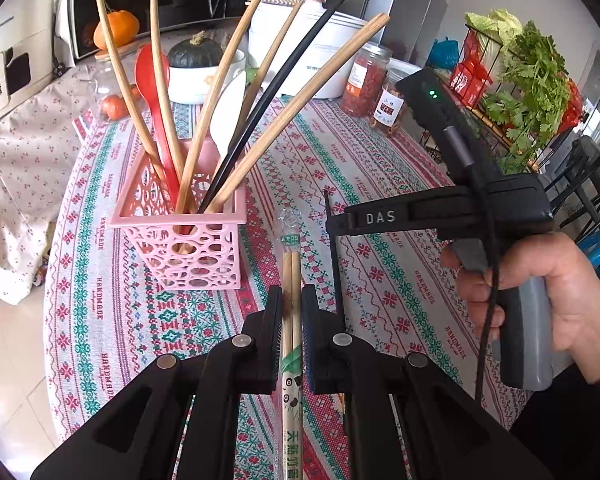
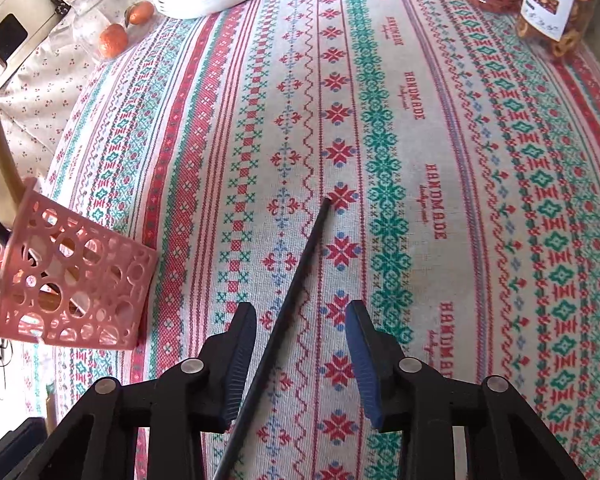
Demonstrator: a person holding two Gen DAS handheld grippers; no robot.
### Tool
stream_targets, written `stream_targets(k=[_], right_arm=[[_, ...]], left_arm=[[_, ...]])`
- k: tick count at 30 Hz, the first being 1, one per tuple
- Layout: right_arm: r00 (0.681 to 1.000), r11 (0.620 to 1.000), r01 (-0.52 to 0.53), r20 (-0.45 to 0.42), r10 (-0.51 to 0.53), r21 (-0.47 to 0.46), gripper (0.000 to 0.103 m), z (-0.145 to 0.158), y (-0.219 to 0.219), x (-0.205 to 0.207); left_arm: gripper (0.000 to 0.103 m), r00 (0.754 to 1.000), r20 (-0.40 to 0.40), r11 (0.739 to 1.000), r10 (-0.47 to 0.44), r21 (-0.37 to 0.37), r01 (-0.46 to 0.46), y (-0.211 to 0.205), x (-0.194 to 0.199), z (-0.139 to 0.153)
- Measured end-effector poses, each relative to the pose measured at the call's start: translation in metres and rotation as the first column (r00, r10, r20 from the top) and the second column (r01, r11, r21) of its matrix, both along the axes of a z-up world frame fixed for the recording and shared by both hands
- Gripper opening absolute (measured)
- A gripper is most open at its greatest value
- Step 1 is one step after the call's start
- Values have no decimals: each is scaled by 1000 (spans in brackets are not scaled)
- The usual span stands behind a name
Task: Organize utensils
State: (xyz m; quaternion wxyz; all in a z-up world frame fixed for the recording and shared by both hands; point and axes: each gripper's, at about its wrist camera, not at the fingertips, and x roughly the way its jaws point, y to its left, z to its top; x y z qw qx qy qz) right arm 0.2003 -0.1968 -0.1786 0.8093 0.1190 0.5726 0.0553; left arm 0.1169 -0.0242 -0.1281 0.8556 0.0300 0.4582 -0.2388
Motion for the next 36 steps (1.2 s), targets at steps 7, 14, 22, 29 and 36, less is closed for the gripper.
stream_targets(k=[7, 14, 22, 29, 36], right_arm=[[998, 988, -65, 5, 67, -142, 10, -5, 21, 2], [996, 992, -46, 69, 54, -117, 5, 8, 4, -23], [978, 998, -5, 210, 20, -69, 5, 61, -17, -63], [940, 999, -20, 339, 31, -37, 4, 109, -15, -95], [879, 998, -40, 473, 58, -48, 4, 154, -5, -119]], left_arm=[[10, 1000, 15, 1000, 16, -14, -16, 12, -3, 7], [10, 998, 43, 998, 42, -41, -40, 17, -3, 15], [10, 992, 116, 998, 44, -59, -37, 16, -16, 32], [10, 980, 184, 993, 70, -106, -50, 16, -25, 53], [10, 948, 299, 987, 109, -143, -69, 22, -37, 80]])
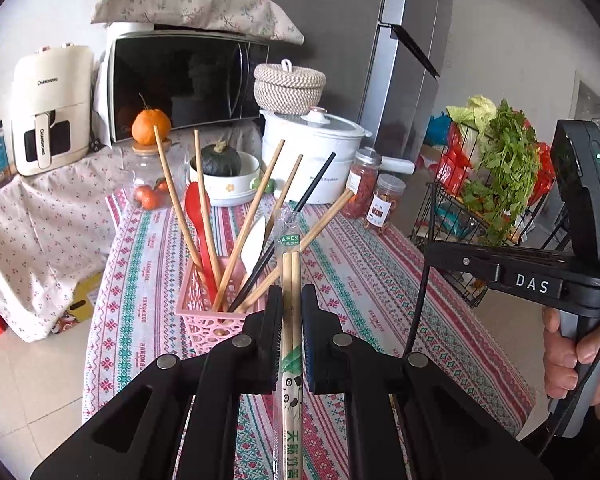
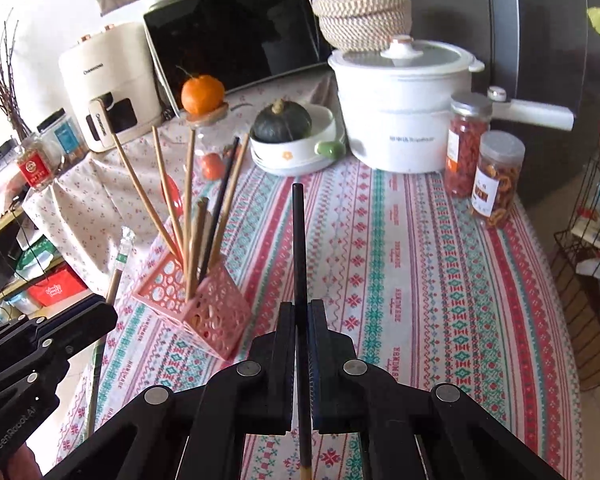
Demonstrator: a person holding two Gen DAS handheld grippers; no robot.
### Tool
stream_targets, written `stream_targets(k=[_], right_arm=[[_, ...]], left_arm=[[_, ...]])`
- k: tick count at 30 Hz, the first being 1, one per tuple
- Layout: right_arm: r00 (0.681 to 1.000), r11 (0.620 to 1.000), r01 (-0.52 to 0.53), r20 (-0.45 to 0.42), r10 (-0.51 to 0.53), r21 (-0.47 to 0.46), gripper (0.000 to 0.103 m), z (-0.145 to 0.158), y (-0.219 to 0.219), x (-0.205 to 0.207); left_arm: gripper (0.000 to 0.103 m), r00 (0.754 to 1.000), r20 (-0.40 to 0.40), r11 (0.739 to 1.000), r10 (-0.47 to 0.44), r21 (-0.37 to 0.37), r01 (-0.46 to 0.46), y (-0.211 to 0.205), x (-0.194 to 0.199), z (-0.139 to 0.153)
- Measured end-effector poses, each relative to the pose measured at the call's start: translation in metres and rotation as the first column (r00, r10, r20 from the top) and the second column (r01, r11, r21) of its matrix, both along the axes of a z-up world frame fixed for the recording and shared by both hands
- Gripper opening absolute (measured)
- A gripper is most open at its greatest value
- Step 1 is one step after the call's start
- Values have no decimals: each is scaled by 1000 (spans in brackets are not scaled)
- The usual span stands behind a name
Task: Organize utensils
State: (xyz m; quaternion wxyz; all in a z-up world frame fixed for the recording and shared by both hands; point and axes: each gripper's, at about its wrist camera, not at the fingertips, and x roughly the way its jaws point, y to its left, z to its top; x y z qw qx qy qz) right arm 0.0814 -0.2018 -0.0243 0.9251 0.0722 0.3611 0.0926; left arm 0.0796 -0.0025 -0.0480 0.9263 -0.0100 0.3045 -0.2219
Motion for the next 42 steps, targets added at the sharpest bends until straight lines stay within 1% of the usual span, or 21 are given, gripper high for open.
stream_targets(k=[5, 6, 8, 12, 14, 15, 17, 18, 19, 20, 21, 22, 25, 27, 29, 30, 33, 35, 39, 40, 42], right_arm=[[997, 1000, -12, 75, 12, 8, 3, 20, 4, -7], [996, 1000, -17, 89, 16, 9, 0, 24, 5, -8], [993, 1000, -22, 117, 20, 12, 0, 32, 7, -9], [989, 999, -29, 148, 25, 27, 0, 43, 9, -6], [990, 999, -34, 134, 31, 22, 0, 44, 10, -2], [993, 999, -44, 114, 41, 24, 0, 42, 9, 2], [996, 998, -26, 88, 22, 50, 0, 35, 3, 9], [998, 998, -14, 63, 10, 54, 7, 30, -1, 14], [999, 998, 3, 33, -5, 55, 20, 24, -6, 18], [1000, 998, 11, 5, -11, 61, 28, 19, -12, 22], [1000, 997, 12, -20, -10, 70, 39, 14, -17, 25], [999, 998, 7, -48, -4, 69, 43, 9, -22, 28], [988, 1000, -20, -150, 22, 14, 45, -12, -28, 36], [975, 999, -37, -220, 36, -1, 46, -35, -30, 40], [951, 999, -43, -309, 33, -24, 45, -59, -32, 46], [939, 998, -45, -343, 31, -34, 45, -69, -33, 47], [916, 997, -59, -400, 32, -57, 45, -88, -34, 45], [906, 994, -85, -421, 50, -66, 45, -96, -35, 37], [885, 982, -151, -458, 85, -109, 45, -110, -36, 16], [878, 979, -168, -470, 95, -116, 45, -114, -37, 10], [863, 973, -198, -492, 116, -118, 45, -121, -40, -3]], left_arm=[[10, 994, 105, 999, 32, -15, -30, 5, -4, 20], [10, 992, 121, 999, 38, -34, -34, 8, -2, 26], [10, 986, 155, 995, 57, -92, -43, 17, 2, 39], [10, 967, 228, 975, 110, -215, -60, 34, 21, 59], [10, 960, 241, 968, 144, -237, -86, 39, 34, 62], [10, 960, 232, 964, 156, -248, -97, 41, 39, 63], [10, 965, 198, 955, 173, -274, -115, 48, 45, 60], [10, 969, 179, 954, 171, -274, -118, 49, 47, 57], [10, 973, 162, 956, 167, -269, -119, 51, 46, 53], [10, 977, 142, 958, 159, -262, -117, 52, 44, 48], [10, 981, 117, 959, 152, -256, -118, 54, 41, 42], [10, 986, 91, 960, 141, -256, -114, 55, 38, 36], [10, 994, -15, 961, 104, -255, -105, 56, 31, 17], [10, 990, -113, 968, 80, -230, -104, 54, 28, -1], [10, 974, -216, 975, 64, -195, -107, 50, 27, -26], [10, 960, -272, 978, 60, -177, -111, 49, 28, -40], [10, 906, -421, 982, 44, -148, -116, 48, 30, -78], [10, 879, -476, 988, 34, -116, -101, 46, 31, -99], [10, 848, -529, 998, 37, -21, -57, 41, 31, -134], [10, 843, -537, 999, 41, -8, -53, 41, 31, -140], [10, 822, -568, 999, 34, 21, -26, 38, 32, -150]])
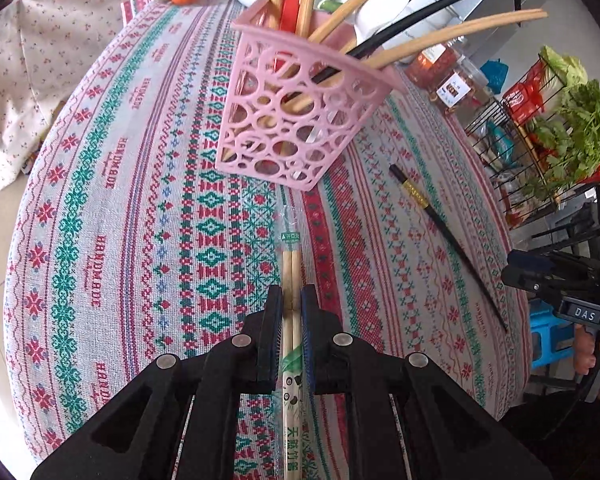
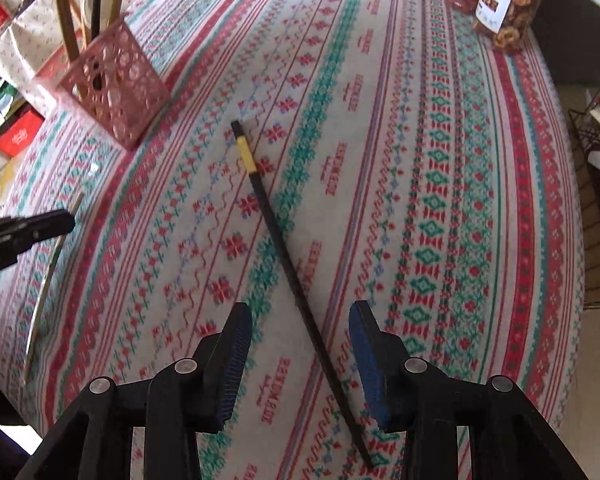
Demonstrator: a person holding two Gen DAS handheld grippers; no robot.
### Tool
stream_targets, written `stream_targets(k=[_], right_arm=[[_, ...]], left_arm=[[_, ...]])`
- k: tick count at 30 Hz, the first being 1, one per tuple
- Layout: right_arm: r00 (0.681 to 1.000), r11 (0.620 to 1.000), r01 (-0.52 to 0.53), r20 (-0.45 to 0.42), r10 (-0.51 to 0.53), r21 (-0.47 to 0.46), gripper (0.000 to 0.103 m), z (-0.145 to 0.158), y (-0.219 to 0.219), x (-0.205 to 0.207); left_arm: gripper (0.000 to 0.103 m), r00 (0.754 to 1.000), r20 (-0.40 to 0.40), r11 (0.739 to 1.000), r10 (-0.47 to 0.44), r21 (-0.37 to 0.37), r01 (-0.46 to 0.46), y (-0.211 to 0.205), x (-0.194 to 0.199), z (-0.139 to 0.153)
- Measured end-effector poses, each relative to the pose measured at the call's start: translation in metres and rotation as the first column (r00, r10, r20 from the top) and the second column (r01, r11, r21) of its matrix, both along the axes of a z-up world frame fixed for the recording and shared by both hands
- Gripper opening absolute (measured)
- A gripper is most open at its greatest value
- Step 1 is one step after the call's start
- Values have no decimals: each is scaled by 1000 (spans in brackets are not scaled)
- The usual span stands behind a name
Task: Organize utensils
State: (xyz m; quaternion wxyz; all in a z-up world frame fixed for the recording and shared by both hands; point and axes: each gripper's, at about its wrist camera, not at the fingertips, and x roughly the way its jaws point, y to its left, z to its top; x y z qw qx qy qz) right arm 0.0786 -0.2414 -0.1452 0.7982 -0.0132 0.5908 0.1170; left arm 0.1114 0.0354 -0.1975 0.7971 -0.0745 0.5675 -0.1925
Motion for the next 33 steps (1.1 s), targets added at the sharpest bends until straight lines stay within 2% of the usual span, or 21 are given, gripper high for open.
stream_targets(k=[7, 12, 15, 20, 21, 23, 24, 28, 33], right_arm=[[996, 996, -67, -57, 63, -61, 45, -22, -11, -35], [994, 995, -80, -86, 74, -65, 42, -34, -20, -45], [994, 994, -93, -66, 89, -62, 40, -35, -22, -49], [994, 993, -95, -67, 90, -75, 20, -34, -31, -53], [993, 991, -105, -65, 100, -85, 10, -34, -32, -54], [993, 992, -100, -74, 94, -78, 7, -35, -43, -55], [993, 992, -96, -75, 90, -78, 6, -34, -44, -55], [994, 989, -106, 11, 107, -106, 4, -5, -40, -59], [971, 993, -92, 214, 105, -71, 4, 63, -36, -70]], left_arm=[[14, 998, 9, 994, -57, 91, 56, -15, 10, -2], [18, 995, 21, 981, -100, 169, 95, -34, 18, 1], [18, 992, 29, 968, -125, 223, 116, -44, 19, 1], [18, 990, 17, 960, -137, 251, 128, -51, 29, 1], [18, 989, 22, 956, -144, 261, 133, -52, 29, 0], [17, 987, 27, 948, -159, 284, 145, -65, 33, 0], [12, 987, 30, 945, -156, 294, 141, -68, 35, 0], [10, 991, 54, 961, -120, 258, 103, -64, 34, 8], [10, 974, 189, 976, -121, 200, 83, -65, 20, 48]])
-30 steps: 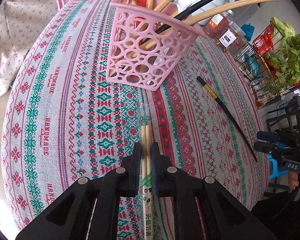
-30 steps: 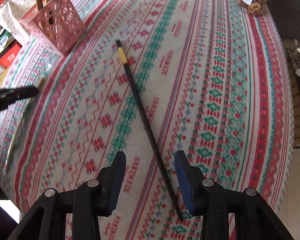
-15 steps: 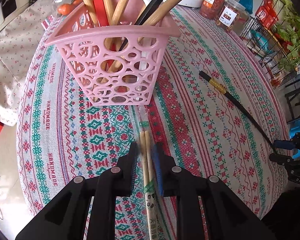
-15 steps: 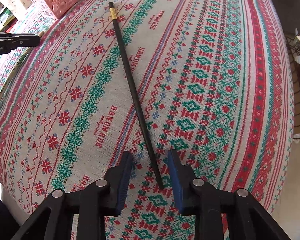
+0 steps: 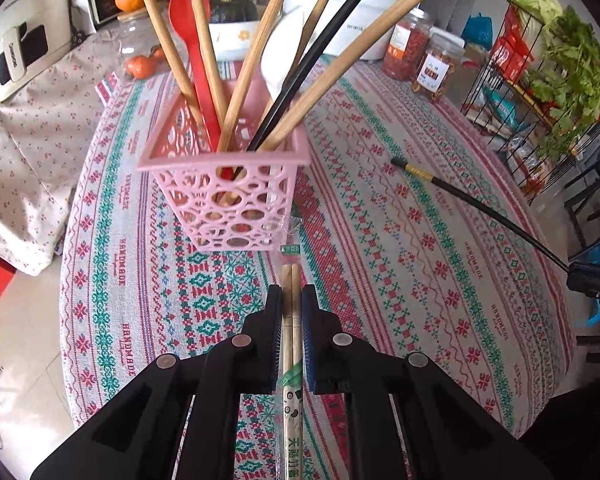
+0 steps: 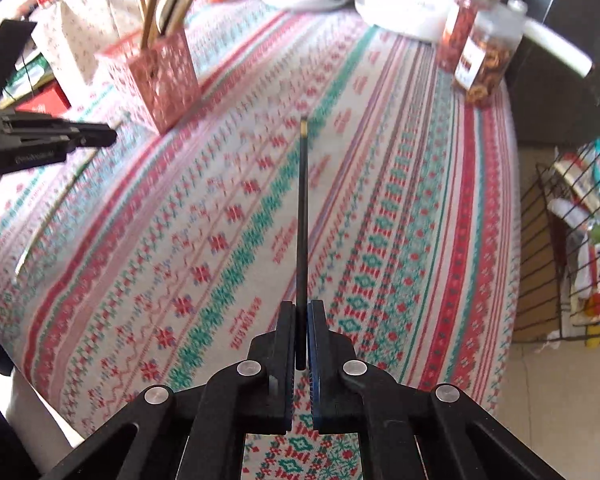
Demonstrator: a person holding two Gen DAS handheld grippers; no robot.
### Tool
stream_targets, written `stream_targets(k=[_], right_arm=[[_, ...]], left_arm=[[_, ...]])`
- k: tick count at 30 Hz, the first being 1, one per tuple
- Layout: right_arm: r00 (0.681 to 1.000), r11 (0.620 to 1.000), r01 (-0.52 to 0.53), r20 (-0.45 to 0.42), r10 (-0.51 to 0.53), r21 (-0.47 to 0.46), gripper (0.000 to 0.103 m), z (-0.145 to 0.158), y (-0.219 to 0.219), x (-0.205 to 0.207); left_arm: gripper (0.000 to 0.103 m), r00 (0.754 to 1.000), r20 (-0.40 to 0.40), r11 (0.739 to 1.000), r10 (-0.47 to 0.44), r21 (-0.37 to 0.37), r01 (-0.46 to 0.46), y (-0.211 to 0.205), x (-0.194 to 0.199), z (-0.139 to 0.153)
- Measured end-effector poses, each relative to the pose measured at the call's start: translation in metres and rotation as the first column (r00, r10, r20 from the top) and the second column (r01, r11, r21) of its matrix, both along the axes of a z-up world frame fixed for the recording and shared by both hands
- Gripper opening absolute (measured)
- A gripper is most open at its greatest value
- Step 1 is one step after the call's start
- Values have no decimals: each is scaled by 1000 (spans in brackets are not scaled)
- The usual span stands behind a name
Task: Organize utensils
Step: 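Lift both chopsticks upright and carry them over the pink basket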
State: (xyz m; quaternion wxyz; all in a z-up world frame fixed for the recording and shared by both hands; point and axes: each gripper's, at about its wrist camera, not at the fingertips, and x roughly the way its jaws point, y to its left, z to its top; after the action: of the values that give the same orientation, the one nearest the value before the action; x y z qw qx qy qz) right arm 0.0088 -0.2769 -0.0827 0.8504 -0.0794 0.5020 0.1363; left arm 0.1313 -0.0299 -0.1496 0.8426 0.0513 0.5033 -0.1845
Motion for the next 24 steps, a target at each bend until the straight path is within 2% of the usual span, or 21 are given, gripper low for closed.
stream_targets(k=[7, 11, 14, 18, 21, 24], right_arm=[[974, 999, 21, 226, -27, 32, 4, 59, 33, 14], [950, 998, 43, 307, -57, 52, 4, 76, 37, 23], [934, 995, 55, 348, -81, 85, 4, 90, 39, 29], [916, 992, 54, 389, -95, 114, 4, 107, 45, 35], [907, 991, 48, 409, -96, 125, 4, 116, 51, 36], [903, 989, 42, 417, -98, 141, 4, 123, 56, 35]], left_arm=[[10, 981, 195, 997, -8, -73, 22, 4, -30, 54], [10, 966, 259, 991, 17, -131, 18, 14, -41, 73], [10, 946, 322, 984, 42, -179, 17, 23, -50, 90], [10, 895, 431, 964, 116, -265, 2, 43, -52, 119], [10, 829, 521, 943, 203, -331, -23, 59, -46, 139], [10, 776, 562, 916, 287, -398, -51, 72, -33, 151]])
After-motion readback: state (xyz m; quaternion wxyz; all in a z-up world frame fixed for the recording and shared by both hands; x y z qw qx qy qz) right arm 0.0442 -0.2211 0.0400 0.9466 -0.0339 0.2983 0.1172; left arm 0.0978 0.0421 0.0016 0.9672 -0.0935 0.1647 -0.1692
